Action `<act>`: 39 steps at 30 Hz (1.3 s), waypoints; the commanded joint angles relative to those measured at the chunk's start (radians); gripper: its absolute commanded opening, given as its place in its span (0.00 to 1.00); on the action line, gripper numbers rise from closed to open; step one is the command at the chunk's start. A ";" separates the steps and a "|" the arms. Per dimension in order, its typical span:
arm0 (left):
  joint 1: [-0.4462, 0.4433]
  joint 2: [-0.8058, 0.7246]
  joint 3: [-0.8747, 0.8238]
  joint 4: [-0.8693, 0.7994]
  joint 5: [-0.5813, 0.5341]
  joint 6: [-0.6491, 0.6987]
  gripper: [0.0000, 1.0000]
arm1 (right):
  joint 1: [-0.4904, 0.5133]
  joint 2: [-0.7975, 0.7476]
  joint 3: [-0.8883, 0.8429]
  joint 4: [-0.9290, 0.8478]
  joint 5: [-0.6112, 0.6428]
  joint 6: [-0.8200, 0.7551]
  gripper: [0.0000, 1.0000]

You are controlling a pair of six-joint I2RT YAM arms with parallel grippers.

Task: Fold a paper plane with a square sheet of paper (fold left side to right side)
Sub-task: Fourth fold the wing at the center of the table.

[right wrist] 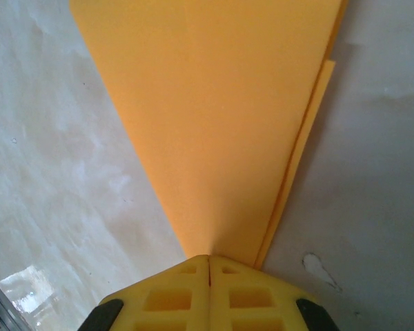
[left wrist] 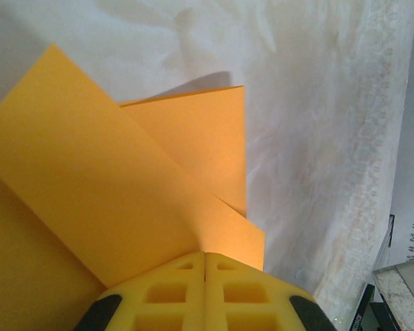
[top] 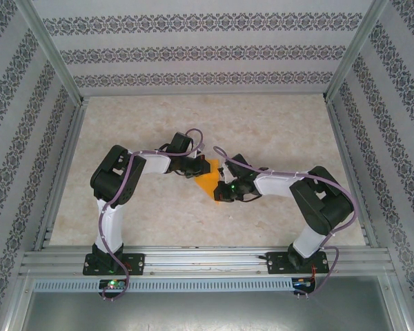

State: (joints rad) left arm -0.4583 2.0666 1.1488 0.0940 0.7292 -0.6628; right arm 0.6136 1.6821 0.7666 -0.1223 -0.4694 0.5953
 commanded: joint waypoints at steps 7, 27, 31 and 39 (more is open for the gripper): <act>0.006 0.065 -0.020 -0.106 -0.125 0.016 0.00 | 0.021 -0.013 -0.081 -0.231 -0.004 -0.028 0.00; -0.004 0.000 0.009 -0.038 -0.046 -0.024 0.05 | -0.041 -0.158 -0.073 -0.222 -0.078 -0.057 0.02; -0.013 -0.052 0.039 -0.015 -0.006 -0.033 0.14 | -0.112 -0.230 -0.075 -0.161 -0.097 -0.062 0.18; -0.010 -0.267 0.004 -0.006 -0.098 0.030 0.28 | -0.228 -0.251 -0.084 0.057 -0.102 -0.068 0.48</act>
State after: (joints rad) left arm -0.4629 1.9106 1.1584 0.0937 0.6971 -0.6861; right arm 0.4049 1.4220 0.6960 -0.1833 -0.5446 0.5381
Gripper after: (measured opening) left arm 0.274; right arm 0.464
